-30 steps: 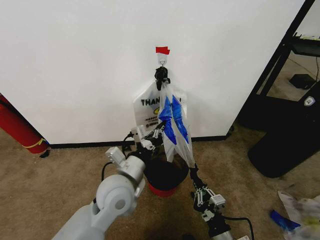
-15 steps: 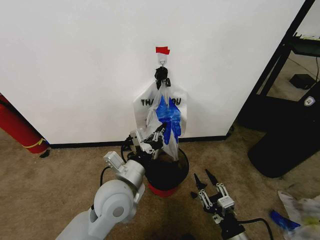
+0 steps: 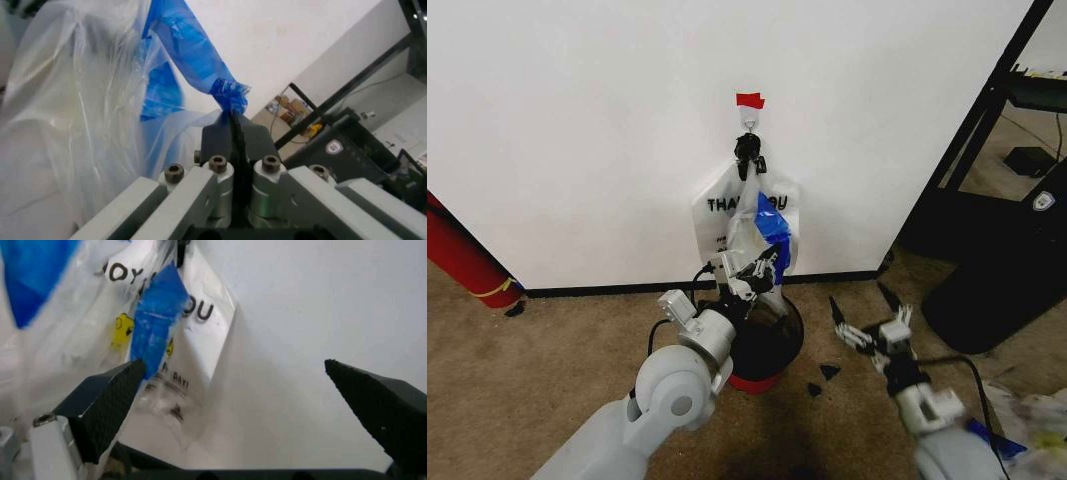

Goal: Pick up the garbage bag from the wall and place it over the trash bin.

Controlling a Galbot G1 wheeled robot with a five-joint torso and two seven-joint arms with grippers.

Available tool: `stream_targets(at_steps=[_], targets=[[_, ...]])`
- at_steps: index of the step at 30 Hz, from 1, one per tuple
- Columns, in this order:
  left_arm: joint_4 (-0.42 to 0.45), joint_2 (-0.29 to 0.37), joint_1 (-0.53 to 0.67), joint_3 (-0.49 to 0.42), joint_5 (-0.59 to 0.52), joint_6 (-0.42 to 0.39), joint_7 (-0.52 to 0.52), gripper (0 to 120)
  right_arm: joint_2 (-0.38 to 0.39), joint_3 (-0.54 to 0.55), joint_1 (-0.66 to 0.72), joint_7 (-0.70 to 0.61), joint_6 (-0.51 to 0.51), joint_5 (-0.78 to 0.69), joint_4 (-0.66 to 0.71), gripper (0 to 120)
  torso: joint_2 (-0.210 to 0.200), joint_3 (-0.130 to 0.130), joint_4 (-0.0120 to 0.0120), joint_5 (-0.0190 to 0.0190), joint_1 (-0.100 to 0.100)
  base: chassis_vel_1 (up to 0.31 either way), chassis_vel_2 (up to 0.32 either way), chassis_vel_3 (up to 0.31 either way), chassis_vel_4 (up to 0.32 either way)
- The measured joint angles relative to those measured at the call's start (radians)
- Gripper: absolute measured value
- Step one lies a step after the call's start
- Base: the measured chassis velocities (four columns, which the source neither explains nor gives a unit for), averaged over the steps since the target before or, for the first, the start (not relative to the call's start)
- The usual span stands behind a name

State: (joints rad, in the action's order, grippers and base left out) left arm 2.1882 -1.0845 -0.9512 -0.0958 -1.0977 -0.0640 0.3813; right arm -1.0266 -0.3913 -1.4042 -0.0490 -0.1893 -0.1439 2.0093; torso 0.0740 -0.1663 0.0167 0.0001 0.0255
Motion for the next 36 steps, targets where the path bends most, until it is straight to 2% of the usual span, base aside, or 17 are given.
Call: stream_targets(at_steps=[2, 8, 13, 16, 21, 24, 28, 30, 36], targets=[[0.0, 0.003, -0.002, 0.004, 0.0, 0.0, 0.001, 0, 0.011, 0.016, 0.03, 0.0, 0.005, -0.004, -0.016, 100, 0.0, 0.0, 0.0007, -0.0001, 0.0, 0.0, 0.0, 0.0, 0.0], [0.013, 0.016, -0.01, 0.016, -0.004, 0.0, 0.003, 0, 0.038, 0.133, 0.19, 0.009, 0.033, -0.057, -0.09, 100, 0.0, 0.0, 0.0002, -0.0001, 0.0, 0.0, 0.0, 0.0, 0.0], [0.021, 0.015, -0.016, 0.019, -0.005, 0.0, 0.005, 0, 0.011, 0.227, 0.302, 0.018, 0.048, -0.03, -0.161, 100, 0.0, 0.0, 0.0004, -0.0001, 0.0, 0.0, 0.0, 0.0, 0.0], [0.024, 0.015, -0.018, 0.021, -0.005, -0.001, 0.005, 0, -0.004, 0.244, 0.327, 0.018, 0.052, -0.025, -0.176, 98, 0.0, 0.0, 0.0004, -0.0003, 0.0, 0.0, 0.0, 0.0, 0.0], [0.03, 0.017, -0.02, 0.028, -0.011, -0.001, 0.005, 0, -0.022, 0.267, 0.359, 0.018, 0.055, 0.007, -0.199, 79, 0.0, 0.0, 0.0005, -0.0003, 0.0, 0.0, 0.0, 0.0, 0.0], [0.032, 0.018, -0.019, 0.03, -0.016, -0.002, 0.005, 0, -0.027, 0.272, 0.364, 0.017, 0.056, 0.009, -0.208, 72, 0.0, 0.0, 0.0005, -0.0003, 0.0, 0.0, 0.0, 0.0, 0.0], [0.037, 0.018, -0.018, 0.032, -0.03, -0.003, 0.007, 0, -0.049, 0.289, 0.374, 0.019, 0.066, -0.002, -0.228, 54, 0.0, 0.0, 0.0006, -0.0001, 0.0, 0.0, 0.0, 0.0, 0.0], [0.038, 0.018, -0.018, 0.032, -0.033, -0.003, 0.007, 0, -0.057, 0.295, 0.377, 0.02, 0.072, -0.01, -0.232, 51, 0.0, 0.0, 0.0006, 0.0, 0.0, 0.0, 0.0, 0.0, 0.0], [0.045, 0.018, -0.016, 0.035, -0.043, -0.003, 0.009, 0, -0.085, 0.324, 0.4, 0.02, 0.086, -0.038, -0.257, 25, 0.0, 0.0, 0.0004, -0.0001, 0.0, 0.0, 0.0, 0.0, 0.0]])
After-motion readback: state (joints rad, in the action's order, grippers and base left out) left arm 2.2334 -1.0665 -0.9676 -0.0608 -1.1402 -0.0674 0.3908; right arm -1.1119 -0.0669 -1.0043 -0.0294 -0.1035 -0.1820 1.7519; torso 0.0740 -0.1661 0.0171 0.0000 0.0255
